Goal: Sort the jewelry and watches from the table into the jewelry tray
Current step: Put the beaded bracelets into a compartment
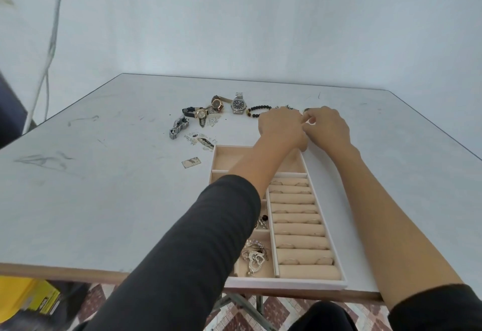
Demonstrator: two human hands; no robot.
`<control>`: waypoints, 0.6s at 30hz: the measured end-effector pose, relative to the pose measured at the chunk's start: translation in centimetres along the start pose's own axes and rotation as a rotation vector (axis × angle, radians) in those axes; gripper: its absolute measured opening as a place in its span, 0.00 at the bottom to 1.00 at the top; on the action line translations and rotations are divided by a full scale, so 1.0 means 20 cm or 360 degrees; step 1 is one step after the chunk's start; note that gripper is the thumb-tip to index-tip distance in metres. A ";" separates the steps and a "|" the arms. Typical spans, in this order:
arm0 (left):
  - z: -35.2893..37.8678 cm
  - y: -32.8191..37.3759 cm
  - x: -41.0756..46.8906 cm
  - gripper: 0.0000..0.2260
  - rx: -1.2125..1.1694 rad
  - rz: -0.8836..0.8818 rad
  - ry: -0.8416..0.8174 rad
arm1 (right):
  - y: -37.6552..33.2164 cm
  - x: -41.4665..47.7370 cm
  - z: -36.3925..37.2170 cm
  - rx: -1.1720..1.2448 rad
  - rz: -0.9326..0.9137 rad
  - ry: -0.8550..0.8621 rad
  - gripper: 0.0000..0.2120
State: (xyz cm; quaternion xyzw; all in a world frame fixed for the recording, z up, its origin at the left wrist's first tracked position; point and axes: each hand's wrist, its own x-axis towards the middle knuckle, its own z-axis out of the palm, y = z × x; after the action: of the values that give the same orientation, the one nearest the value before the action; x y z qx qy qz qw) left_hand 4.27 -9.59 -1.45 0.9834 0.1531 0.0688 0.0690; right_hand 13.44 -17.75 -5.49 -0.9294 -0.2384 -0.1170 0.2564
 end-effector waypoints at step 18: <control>-0.05 -0.62 -0.20 0.02 -0.1745 -0.0209 0.0483 | -0.12 0.08 0.01 0.0078 -0.0086 -0.0129 0.14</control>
State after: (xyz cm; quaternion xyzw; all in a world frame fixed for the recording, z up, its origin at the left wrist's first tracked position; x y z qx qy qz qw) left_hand -3.36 0.93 -2.87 0.7713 0.1639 0.2741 0.5505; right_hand 13.64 -15.26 -4.04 -0.9201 -0.2763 -0.0803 0.2659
